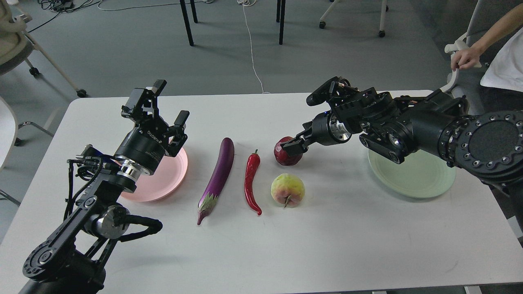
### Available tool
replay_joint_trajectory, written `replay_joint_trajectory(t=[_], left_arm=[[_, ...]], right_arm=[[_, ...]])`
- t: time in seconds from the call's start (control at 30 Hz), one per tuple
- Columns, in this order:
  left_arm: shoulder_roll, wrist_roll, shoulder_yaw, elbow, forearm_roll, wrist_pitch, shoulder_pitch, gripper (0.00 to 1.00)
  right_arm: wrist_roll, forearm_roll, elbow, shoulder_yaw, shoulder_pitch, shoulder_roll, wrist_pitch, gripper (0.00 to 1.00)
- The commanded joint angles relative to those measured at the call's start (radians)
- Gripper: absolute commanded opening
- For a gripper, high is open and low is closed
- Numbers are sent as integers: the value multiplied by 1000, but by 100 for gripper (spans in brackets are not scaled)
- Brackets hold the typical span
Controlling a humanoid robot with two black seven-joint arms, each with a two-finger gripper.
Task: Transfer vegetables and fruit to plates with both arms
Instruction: 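Reach the right gripper to the red apple and grasp it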
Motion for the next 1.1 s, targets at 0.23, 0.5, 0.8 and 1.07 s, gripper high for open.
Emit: replay_joint_trajectory(t=[0.23, 0.5, 0.8, 1.07], left_arm=[[-3, 0, 0, 0, 0, 0, -1, 98], [-3, 0, 0, -1, 0, 0, -1, 98], [0, 0, 0, -1, -2, 0, 0, 98], [2, -2, 0, -1, 0, 0, 0, 98]], right_arm=[[0, 6, -2, 15, -34, 0, 0, 99], [0, 7, -5, 20, -53, 0, -19, 99], [0, 95, -9, 26, -93, 0, -67, 99], [0, 98, -12, 54, -125, 0, -75, 96]])
